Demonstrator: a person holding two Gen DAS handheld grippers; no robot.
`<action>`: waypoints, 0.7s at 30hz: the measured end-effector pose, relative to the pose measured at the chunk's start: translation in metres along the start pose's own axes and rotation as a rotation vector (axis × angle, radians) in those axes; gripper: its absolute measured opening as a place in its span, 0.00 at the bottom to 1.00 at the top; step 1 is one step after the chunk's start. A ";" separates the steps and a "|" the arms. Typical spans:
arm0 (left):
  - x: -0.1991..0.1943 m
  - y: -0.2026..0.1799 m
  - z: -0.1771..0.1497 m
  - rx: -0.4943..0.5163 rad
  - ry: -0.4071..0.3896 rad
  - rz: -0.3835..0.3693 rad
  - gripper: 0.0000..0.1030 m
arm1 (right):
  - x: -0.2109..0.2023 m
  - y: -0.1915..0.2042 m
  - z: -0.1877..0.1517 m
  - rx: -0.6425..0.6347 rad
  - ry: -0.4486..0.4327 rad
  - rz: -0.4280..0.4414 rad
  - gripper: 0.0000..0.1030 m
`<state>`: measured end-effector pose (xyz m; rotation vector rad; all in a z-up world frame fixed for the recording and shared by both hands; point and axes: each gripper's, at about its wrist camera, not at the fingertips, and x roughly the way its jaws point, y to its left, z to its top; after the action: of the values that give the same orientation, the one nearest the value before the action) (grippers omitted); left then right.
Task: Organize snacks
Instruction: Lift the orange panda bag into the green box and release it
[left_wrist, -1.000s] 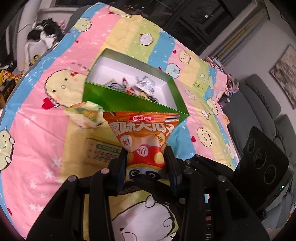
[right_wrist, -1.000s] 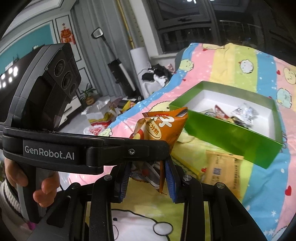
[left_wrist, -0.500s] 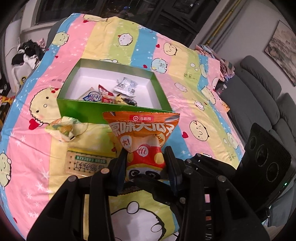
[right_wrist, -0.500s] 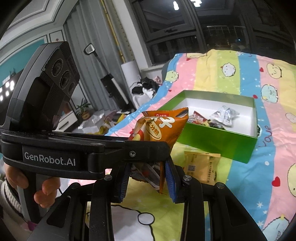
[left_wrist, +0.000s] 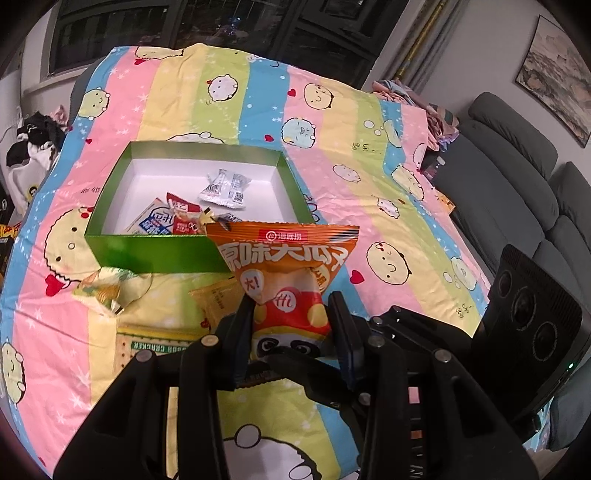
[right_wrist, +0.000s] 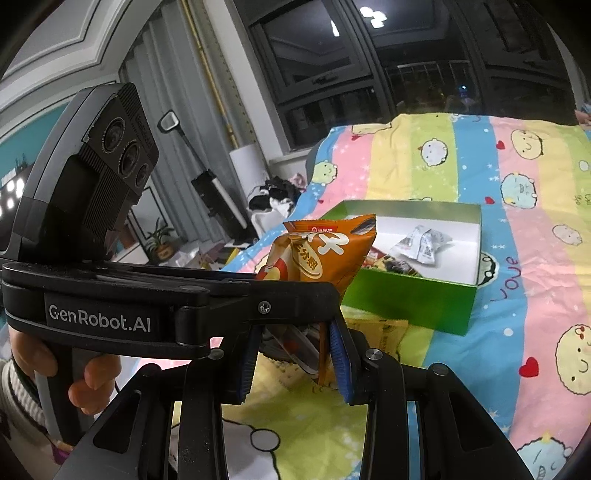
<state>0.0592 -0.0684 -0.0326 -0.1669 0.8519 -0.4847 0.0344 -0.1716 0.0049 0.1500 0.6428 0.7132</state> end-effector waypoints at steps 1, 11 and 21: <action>0.002 -0.001 0.002 0.005 0.002 -0.001 0.37 | 0.000 -0.002 0.000 0.000 -0.002 -0.002 0.36; 0.007 -0.006 0.040 0.067 -0.044 -0.020 0.37 | -0.001 -0.017 0.029 -0.017 -0.052 -0.046 0.36; 0.025 0.019 0.094 0.030 -0.038 -0.054 0.37 | 0.027 -0.039 0.071 -0.027 -0.065 -0.069 0.36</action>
<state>0.1508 -0.0686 0.0057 -0.1713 0.8039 -0.5427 0.1141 -0.1778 0.0354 0.1249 0.5737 0.6479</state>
